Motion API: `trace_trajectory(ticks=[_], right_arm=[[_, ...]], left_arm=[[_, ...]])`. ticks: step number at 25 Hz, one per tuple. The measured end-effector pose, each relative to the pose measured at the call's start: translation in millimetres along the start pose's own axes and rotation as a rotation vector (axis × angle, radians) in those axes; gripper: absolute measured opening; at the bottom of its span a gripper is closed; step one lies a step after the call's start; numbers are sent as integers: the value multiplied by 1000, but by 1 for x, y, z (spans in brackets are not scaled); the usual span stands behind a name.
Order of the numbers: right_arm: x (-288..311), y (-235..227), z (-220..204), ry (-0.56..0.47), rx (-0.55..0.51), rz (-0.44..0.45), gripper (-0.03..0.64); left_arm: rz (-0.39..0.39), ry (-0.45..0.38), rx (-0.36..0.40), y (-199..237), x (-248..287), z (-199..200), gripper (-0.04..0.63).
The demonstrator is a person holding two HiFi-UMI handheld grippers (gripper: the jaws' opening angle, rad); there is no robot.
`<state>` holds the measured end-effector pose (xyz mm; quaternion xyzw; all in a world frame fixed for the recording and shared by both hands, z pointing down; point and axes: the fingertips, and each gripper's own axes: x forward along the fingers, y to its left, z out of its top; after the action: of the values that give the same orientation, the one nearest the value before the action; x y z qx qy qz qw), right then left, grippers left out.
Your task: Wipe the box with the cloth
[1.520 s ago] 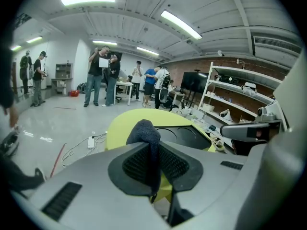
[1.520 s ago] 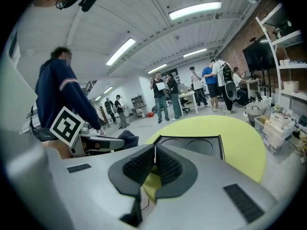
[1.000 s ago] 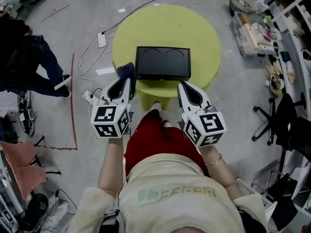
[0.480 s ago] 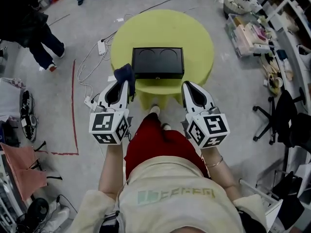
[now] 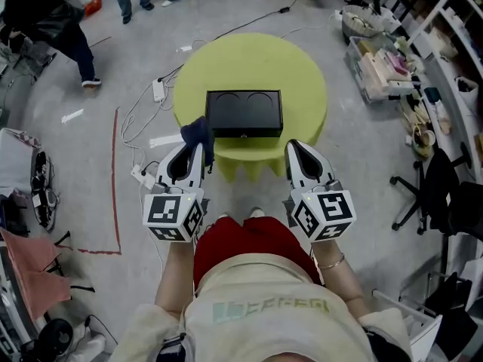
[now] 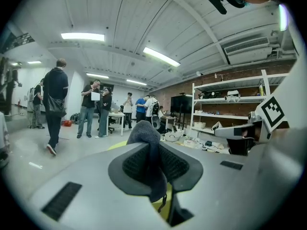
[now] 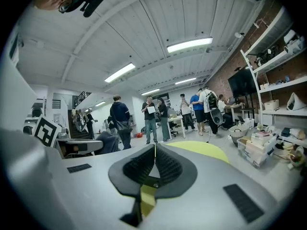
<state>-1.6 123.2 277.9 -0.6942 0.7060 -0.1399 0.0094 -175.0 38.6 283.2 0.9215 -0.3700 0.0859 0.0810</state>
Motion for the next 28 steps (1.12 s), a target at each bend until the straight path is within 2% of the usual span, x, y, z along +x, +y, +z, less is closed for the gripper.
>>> trace_trajectory(ticks=[9, 28], right_arm=[[-3, 24, 7, -45, -25, -33, 36], [-14, 102, 2, -103, -62, -126, 35]], left_arm=[[-43, -65, -8, 12, -17, 12, 61], [-157, -81, -10, 50, -68, 6, 61]])
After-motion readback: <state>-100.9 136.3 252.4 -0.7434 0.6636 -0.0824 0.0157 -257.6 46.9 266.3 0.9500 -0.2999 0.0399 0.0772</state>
